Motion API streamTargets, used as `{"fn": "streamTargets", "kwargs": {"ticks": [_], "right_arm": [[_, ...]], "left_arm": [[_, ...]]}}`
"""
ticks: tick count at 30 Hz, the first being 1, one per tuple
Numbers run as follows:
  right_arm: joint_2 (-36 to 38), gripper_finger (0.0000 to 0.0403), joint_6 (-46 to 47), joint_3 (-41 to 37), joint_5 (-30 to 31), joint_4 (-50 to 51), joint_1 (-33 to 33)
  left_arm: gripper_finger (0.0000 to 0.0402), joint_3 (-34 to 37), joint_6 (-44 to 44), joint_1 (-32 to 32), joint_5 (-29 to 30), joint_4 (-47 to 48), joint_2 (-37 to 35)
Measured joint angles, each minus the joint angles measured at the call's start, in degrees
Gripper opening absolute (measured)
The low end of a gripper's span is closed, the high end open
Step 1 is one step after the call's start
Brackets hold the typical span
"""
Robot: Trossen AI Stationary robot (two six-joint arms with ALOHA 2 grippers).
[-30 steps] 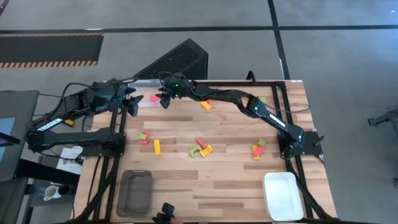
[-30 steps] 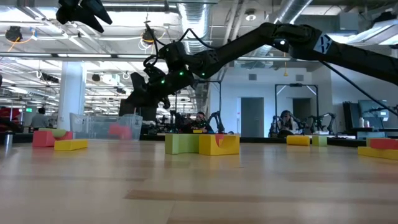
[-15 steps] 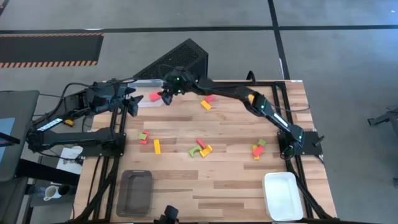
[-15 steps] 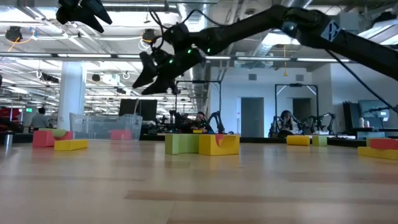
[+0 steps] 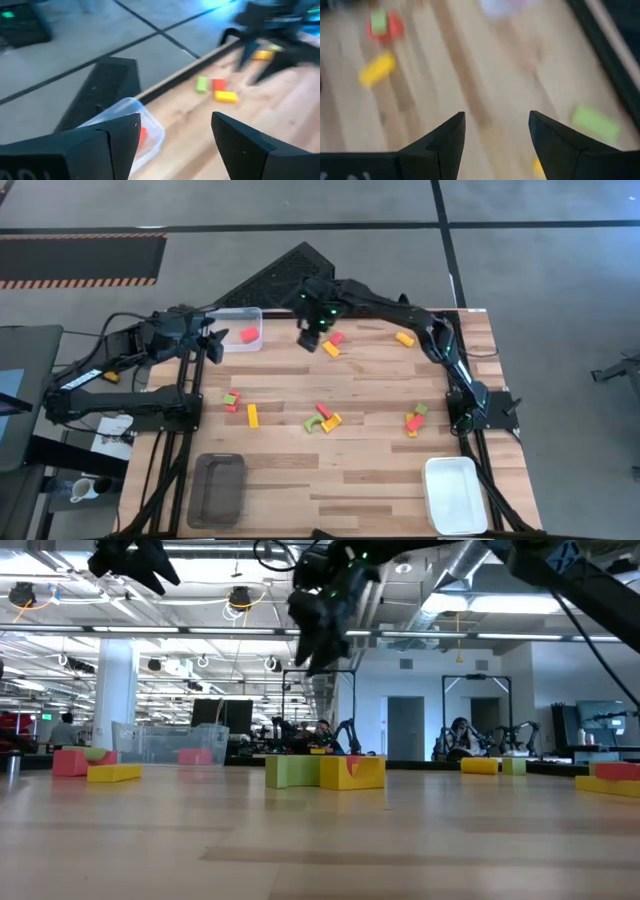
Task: Sort & place blocks by color
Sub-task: Put the green block into the black transparent bin
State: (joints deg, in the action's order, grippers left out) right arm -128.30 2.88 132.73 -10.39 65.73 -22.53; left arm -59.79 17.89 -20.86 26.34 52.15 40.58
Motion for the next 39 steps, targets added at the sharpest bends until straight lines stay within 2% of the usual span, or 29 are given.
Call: {"fn": "streamTargets", "kwargs": {"ticks": [4,9,13,17,22,31,35,39], "right_arm": [[2.92,0.0233,-0.38,0.00,1.10,12.36,1.37],[6.83,0.0230,-2.17,-0.02,5.36,21.80,4.86],[10.74,0.0230,-3.24,-0.16,5.62,24.30,8.07],[18.08,0.0230,-1.98,-5.35,5.77,23.47,10.79],[31.10,0.0230,3.97,-21.48,8.06,16.81,13.72],[56.89,0.0230,18.27,-58.55,8.95,-8.90,16.38],[63.99,0.0230,25.52,-68.74,8.94,-15.77,16.92],[67.38,0.0230,30.28,-73.67,8.91,-18.36,17.44]], "left_arm": [[0.0229,-0.01,1.93,-0.02,0.16,0.00,1.73],[0.0229,-0.02,-1.86,0.00,-9.55,-0.14,5.58],[0.0229,-0.02,-3.50,0.01,-17.42,-0.08,10.25],[0.0229,-0.02,-4.30,1.20,-22.45,1.65,14.93],[0.0229,0.89,-3.49,5.39,-23.10,4.80,19.55],[0.0229,8.05,-0.48,11.32,-24.21,0.28,27.14],[0.0229,8.68,-7.59,12.17,-24.78,-8.39,32.36],[0.0229,8.63,-14.19,12.26,-30.44,-15.34,38.83]]}}
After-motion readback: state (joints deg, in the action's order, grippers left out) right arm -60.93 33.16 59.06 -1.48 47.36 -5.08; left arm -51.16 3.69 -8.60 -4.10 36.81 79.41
